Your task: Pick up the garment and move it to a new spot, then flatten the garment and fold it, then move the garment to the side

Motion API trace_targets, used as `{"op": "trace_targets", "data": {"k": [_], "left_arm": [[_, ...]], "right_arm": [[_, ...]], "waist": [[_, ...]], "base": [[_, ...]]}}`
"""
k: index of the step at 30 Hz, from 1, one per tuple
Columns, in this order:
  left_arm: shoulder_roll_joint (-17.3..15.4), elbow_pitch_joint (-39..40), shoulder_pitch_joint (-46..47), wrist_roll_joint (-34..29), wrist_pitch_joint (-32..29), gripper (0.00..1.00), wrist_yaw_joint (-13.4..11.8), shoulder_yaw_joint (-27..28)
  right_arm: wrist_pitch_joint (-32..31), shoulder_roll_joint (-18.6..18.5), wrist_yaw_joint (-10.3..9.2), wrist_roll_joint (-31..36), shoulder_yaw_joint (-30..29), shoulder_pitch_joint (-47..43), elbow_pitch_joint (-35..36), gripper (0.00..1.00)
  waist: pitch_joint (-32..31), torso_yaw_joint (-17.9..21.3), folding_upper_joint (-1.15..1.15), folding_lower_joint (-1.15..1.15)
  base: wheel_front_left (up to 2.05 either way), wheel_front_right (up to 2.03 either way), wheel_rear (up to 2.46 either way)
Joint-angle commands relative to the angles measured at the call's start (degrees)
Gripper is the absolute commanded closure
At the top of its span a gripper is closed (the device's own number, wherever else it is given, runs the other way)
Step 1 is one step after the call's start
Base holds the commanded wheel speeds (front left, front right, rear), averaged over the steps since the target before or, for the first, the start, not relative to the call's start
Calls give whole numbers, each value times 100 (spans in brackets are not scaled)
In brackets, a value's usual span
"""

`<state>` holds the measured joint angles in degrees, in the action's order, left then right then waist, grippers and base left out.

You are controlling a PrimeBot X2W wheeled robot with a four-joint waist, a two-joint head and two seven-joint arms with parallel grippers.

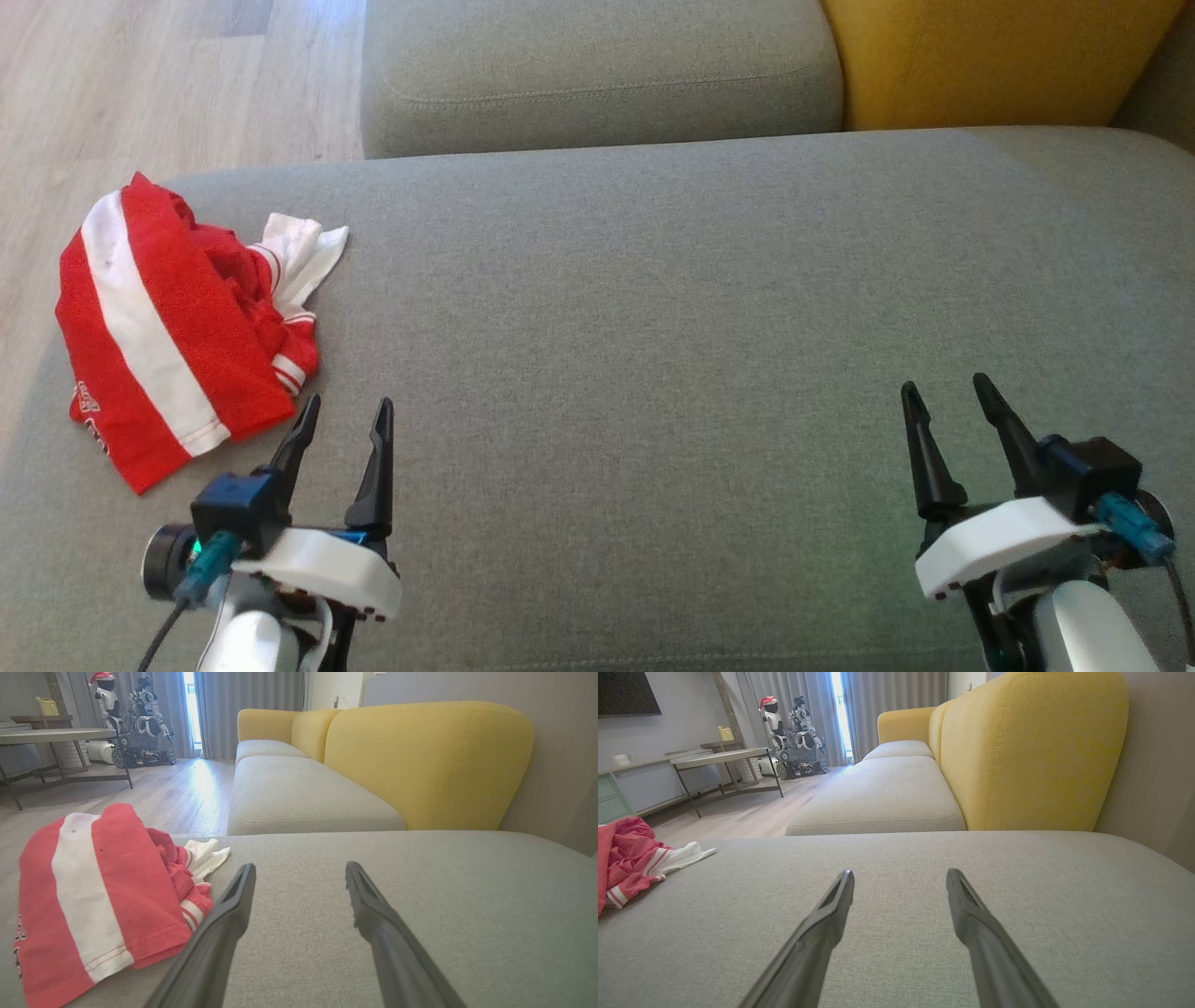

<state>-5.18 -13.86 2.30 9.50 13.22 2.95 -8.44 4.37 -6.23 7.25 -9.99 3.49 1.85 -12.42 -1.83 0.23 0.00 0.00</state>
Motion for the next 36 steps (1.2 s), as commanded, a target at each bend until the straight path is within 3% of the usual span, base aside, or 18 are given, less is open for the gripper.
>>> {"op": "trace_targets", "data": {"k": [1, 6, 22, 36], "left_arm": [[-98, 149, 168, -179, 86, 0, -42, 168], [-48, 55, 171, -352, 170, 0, -65, 232], [60, -125, 201, -139, 178, 0, -42, 442], [99, -185, 218, -169, 178, 0, -32, 490]], "right_arm": [[50, -47, 23, 187, 152, 262, 177, 0], [45, -23, 24, 430, 147, 260, 161, 0], [-1, 167, 24, -20, -30, 234, 112, 0], [8, 161, 24, -1, -29, 236, 88, 0]], "waist": [[-2, 3, 0, 0], [-2, 3, 0, 0], [15, 3, 0, 0], [31, -22, 0, 0]], "base": [[0, 0, 0], [0, 0, 0], [0, 0, 0], [0, 0, 0]]}}
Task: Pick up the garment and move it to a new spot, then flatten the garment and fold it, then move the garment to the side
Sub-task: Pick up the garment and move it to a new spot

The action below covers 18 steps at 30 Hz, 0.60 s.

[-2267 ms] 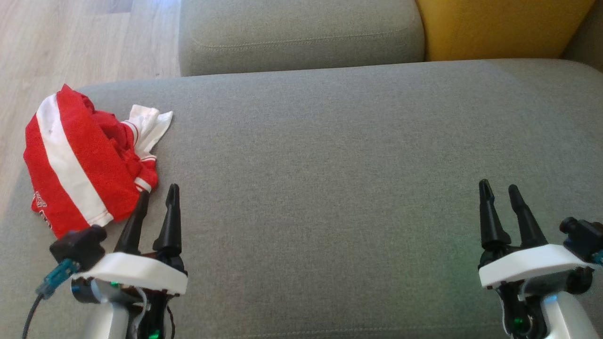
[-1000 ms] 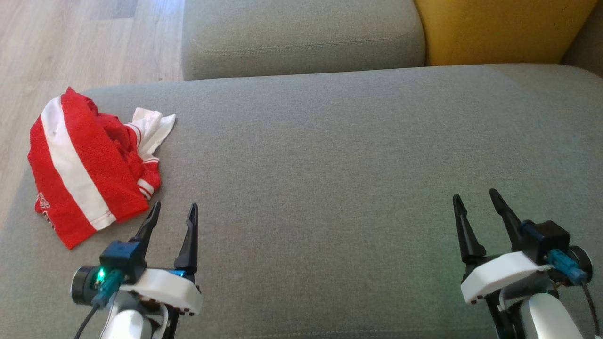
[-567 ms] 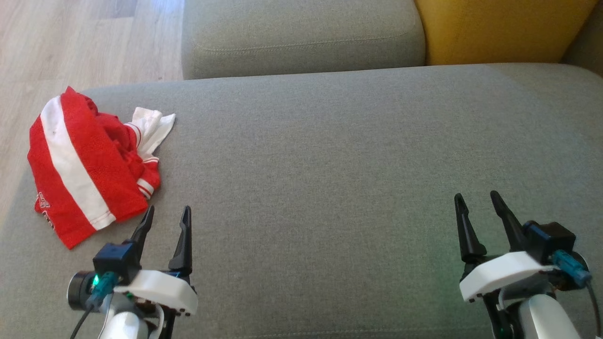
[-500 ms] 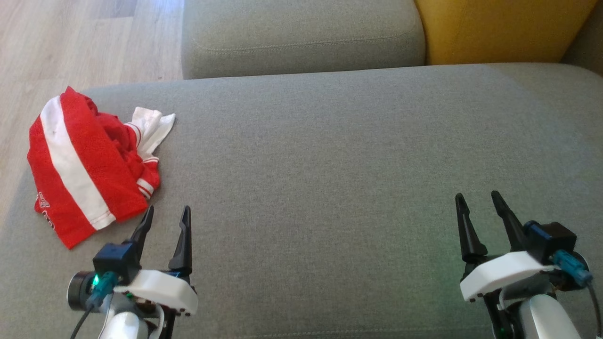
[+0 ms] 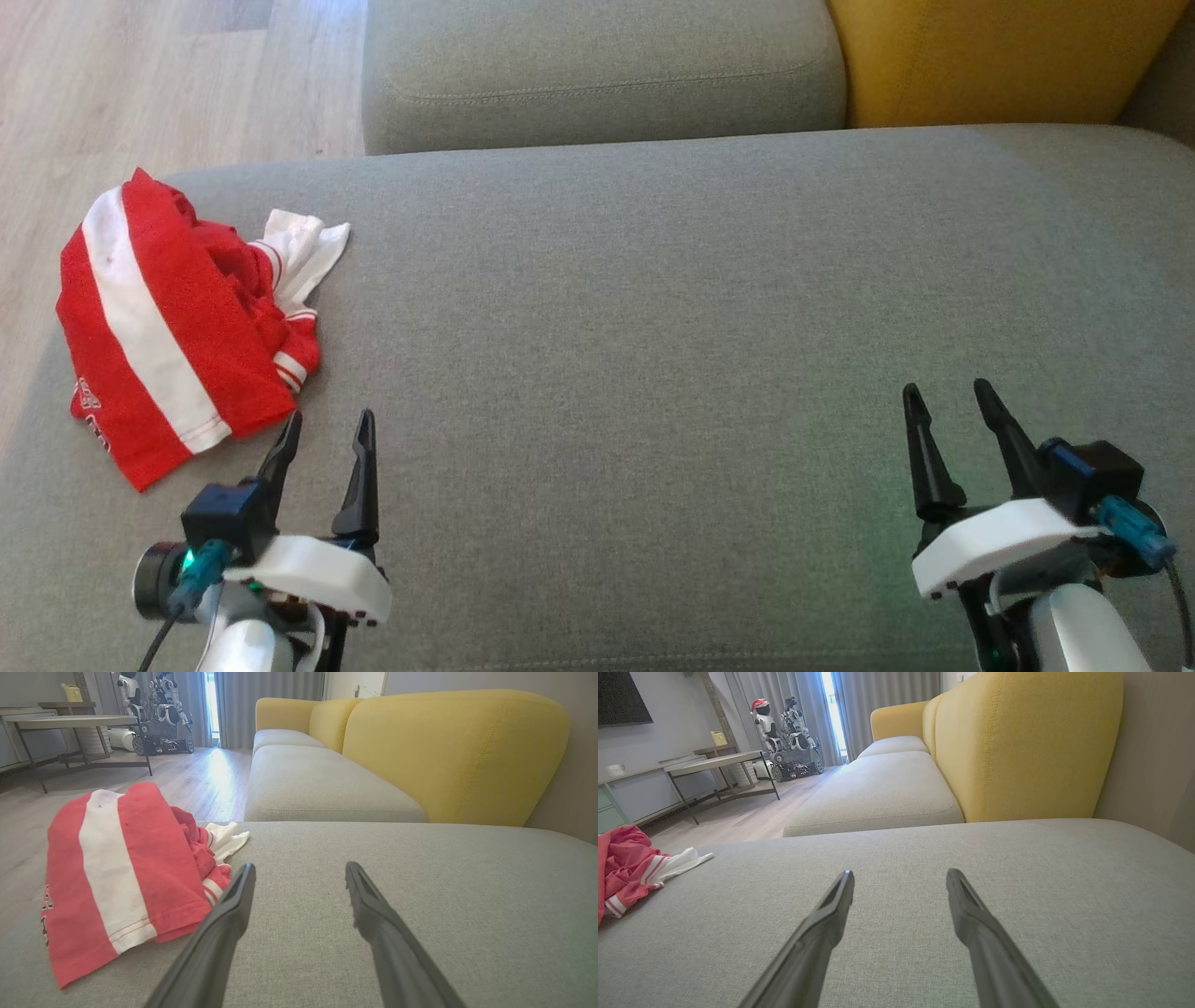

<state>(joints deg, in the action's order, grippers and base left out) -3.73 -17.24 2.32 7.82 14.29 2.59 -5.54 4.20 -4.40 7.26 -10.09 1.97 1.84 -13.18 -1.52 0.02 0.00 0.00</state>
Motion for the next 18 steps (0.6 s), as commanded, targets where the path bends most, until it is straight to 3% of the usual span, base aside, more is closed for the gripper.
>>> {"op": "trace_targets", "data": {"k": [1, 10, 18], "left_arm": [[-44, 148, 217, -7, 71, 0, 3, 200], [-21, 75, 257, 23, 71, 0, 35, 219], [-33, 28, 363, -75, 71, 0, 4, 212]], "right_arm": [[25, -22, 23, 13, 122, 235, 162, 0], [22, -10, 23, 35, 88, 233, 171, 0], [-43, 3, 23, 115, 51, 172, 347, 0]], "waist": [[1, -4, 0, 0], [5, -89, 0, 0], [-3, -498, 0, 0]], "base": [[0, 0, 0], [0, 0, 0], [0, 0, 0]]}}
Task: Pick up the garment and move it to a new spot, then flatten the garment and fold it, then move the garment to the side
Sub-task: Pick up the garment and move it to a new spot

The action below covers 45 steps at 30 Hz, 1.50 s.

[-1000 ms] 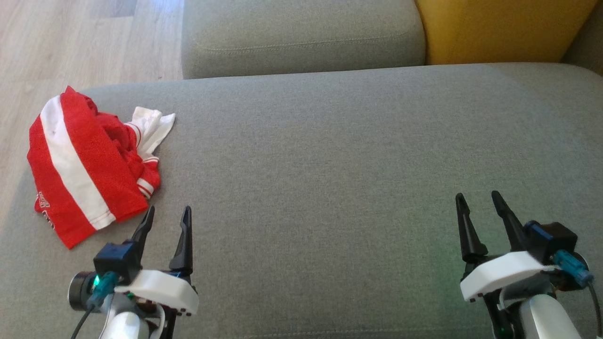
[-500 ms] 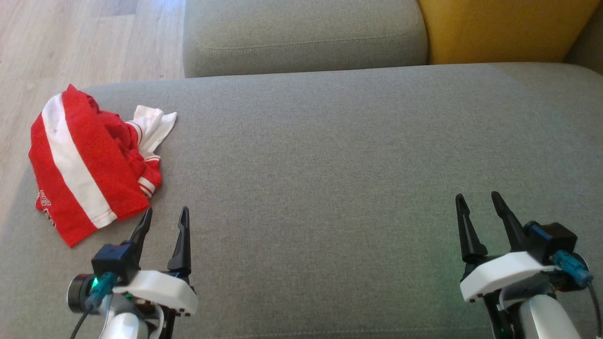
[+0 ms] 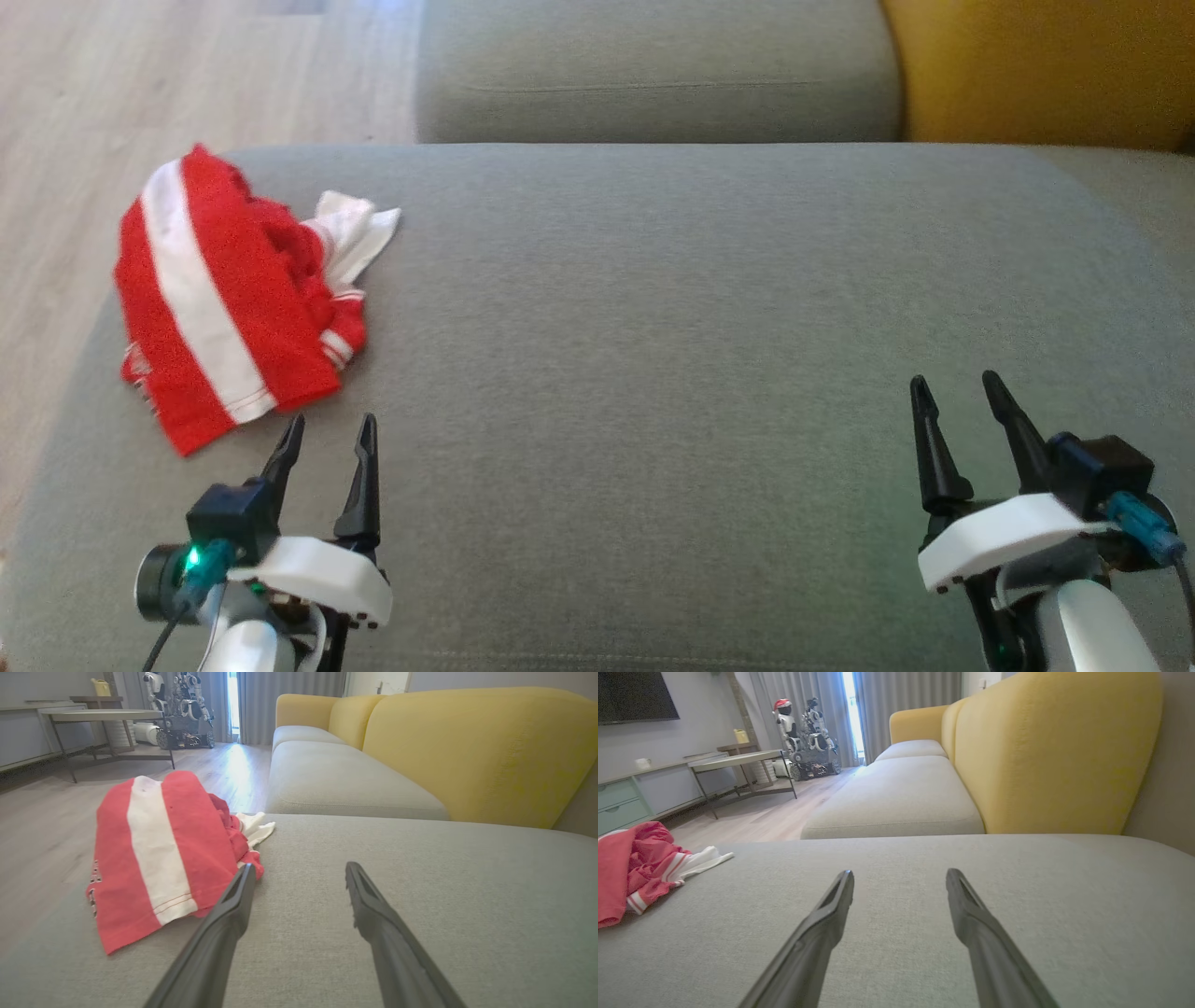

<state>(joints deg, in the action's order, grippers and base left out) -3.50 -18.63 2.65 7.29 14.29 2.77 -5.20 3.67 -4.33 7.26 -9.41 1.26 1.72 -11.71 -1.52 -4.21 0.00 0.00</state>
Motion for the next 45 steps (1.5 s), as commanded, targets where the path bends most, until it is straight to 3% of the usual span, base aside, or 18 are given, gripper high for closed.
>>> {"op": "trace_targets", "data": {"k": [1, 14, 22, 45], "left_arm": [[-69, 158, 336, -56, 71, 0, -36, 175], [-211, 232, 426, -40, 71, 0, -140, 442], [-274, 261, 345, 22, 71, 0, -177, 644], [-155, 259, 443, 85, 71, 0, -183, 720]], "right_arm": [[-2, 0, 23, 58, 131, 181, 234, 0], [-195, 65, 23, 105, 374, 153, 591, 0], [-246, 94, 23, 157, 568, 165, 770, 0], [-403, 125, 23, 268, 624, 170, 1036, 0]], "waist": [[-2, -157, 0, 0], [45, -1474, 0, 0], [71, -2008, 0, 0], [271, -2214, 0, 0]], "base": [[0, 0, 0], [0, 0, 0], [0, 0, 0], [0, 0, 0]]}}
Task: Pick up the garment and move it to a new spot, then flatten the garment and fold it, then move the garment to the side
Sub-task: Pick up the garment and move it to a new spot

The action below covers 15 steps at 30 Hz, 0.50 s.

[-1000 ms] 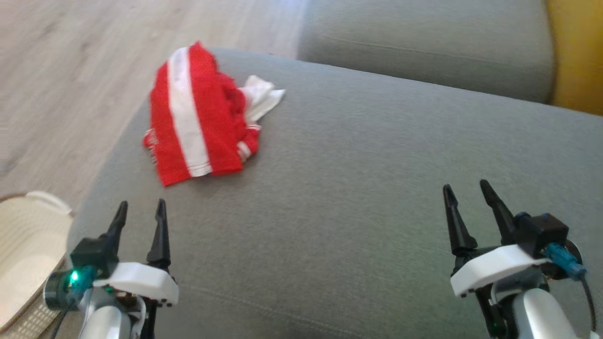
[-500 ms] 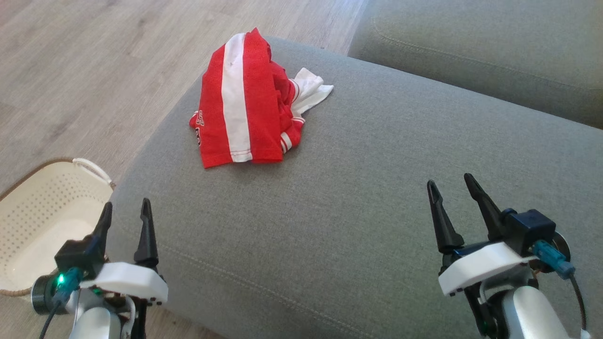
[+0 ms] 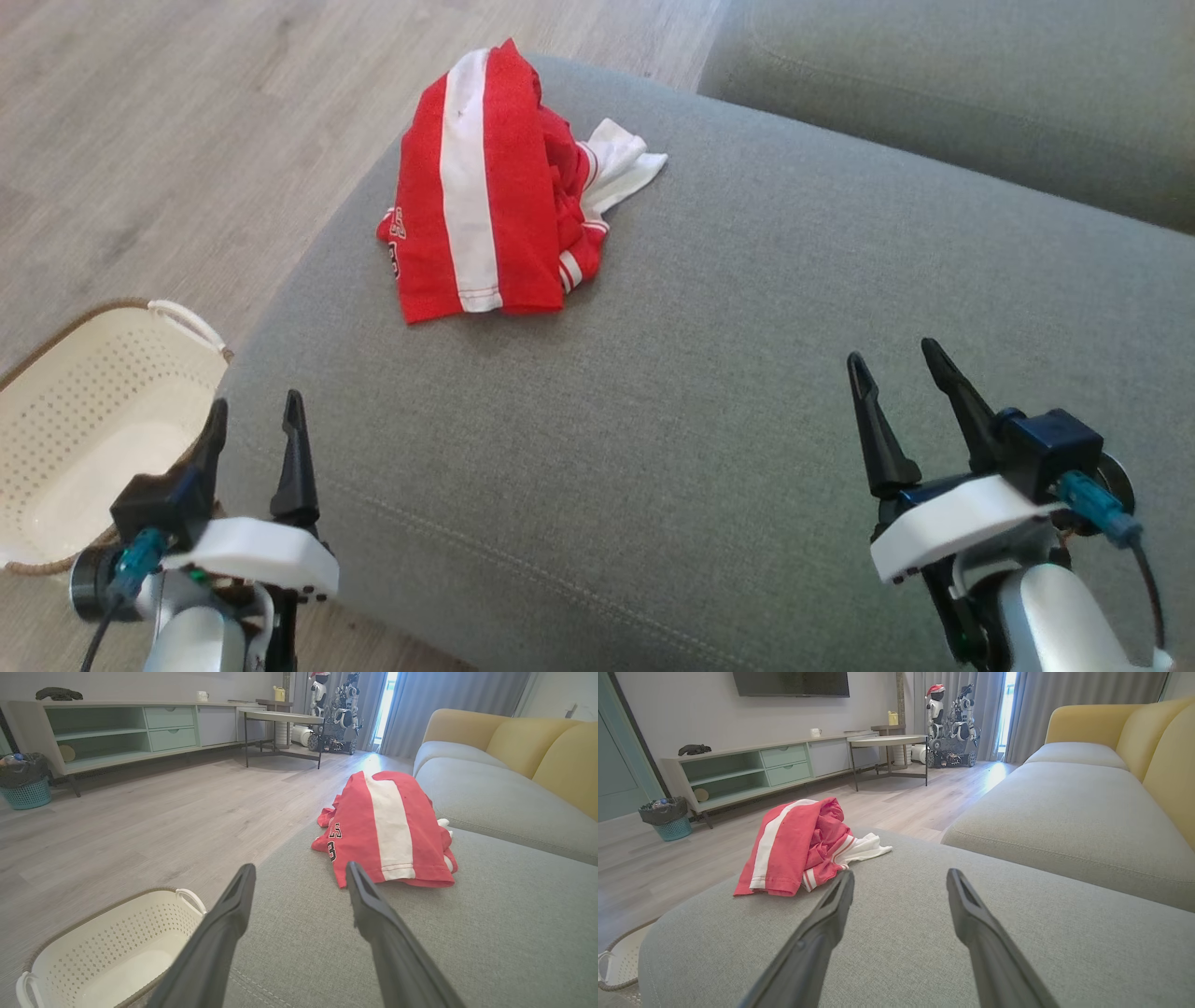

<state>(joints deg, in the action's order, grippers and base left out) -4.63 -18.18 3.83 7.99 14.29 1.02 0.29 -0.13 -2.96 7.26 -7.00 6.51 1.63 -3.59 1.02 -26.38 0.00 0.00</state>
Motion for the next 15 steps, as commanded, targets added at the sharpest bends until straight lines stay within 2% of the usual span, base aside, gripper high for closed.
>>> {"op": "trace_targets", "data": {"k": [1, 8, 15], "left_arm": [[-30, 223, 345, 28, 71, 0, -7, 176], [62, 190, 780, 189, 71, 0, 117, 170], [103, -540, 1641, 358, 71, 0, 261, 147]], "right_arm": [[-41, -15, 23, 35, 101, 191, 242, 0], [-232, -111, 23, 90, 203, 453, 474, 0], [-463, -293, 23, 134, 213, 766, 714, 0]], "waist": [[58, 10, 0, 0], [626, 248, 0, 0], [1256, 652, 0, 0]], "base": [[0, 0, 0], [0, 0, 0], [0, 0, 0]]}}
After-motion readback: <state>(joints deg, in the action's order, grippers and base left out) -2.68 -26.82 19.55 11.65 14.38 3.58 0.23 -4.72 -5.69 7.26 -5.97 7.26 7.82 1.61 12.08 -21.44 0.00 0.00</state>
